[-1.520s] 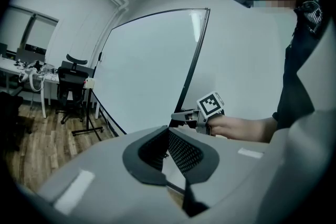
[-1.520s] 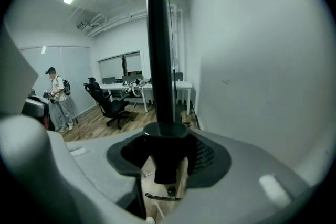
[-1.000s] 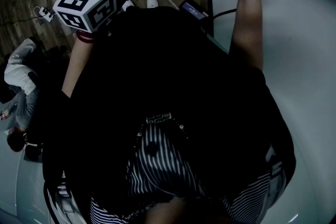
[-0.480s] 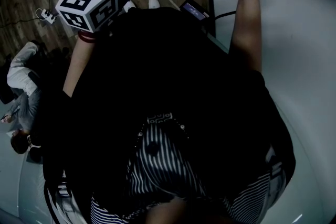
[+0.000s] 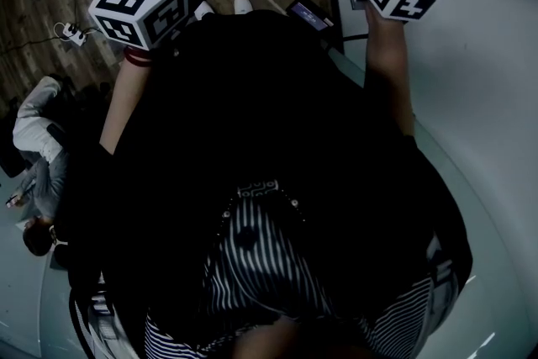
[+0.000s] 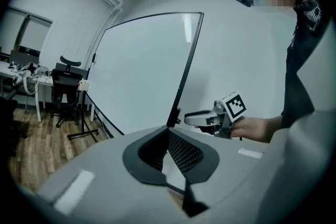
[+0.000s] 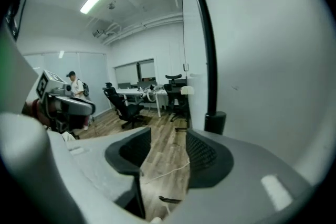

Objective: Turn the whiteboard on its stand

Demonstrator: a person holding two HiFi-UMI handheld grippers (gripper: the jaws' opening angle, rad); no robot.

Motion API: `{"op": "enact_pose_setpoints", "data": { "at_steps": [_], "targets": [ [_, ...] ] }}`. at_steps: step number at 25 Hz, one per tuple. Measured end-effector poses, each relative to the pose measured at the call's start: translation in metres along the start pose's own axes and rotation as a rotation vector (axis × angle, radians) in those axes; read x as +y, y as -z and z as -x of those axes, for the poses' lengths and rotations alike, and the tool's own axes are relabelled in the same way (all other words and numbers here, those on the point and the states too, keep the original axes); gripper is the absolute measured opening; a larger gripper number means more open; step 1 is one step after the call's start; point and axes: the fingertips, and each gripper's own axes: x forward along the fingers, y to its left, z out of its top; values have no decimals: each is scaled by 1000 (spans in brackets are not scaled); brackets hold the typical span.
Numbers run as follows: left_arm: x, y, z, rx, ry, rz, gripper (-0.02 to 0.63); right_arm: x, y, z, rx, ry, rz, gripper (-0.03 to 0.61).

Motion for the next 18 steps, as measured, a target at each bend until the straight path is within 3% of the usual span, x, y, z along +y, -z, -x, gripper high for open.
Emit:
{"op": "enact_pose_setpoints", "data": {
  "at_steps": [2,6,18],
  "targets": [
    [-4,-1,-2,0,11,-4,-5,26,2,2,-31,-89,-22,169],
    [-5,0,-1,1,19,-10,-5,65,3,0,-54,-204,-24,3],
    [0,3,6,-9,1,1,-5,123,14,-15,-20,-327,38,2]
  ]
}}
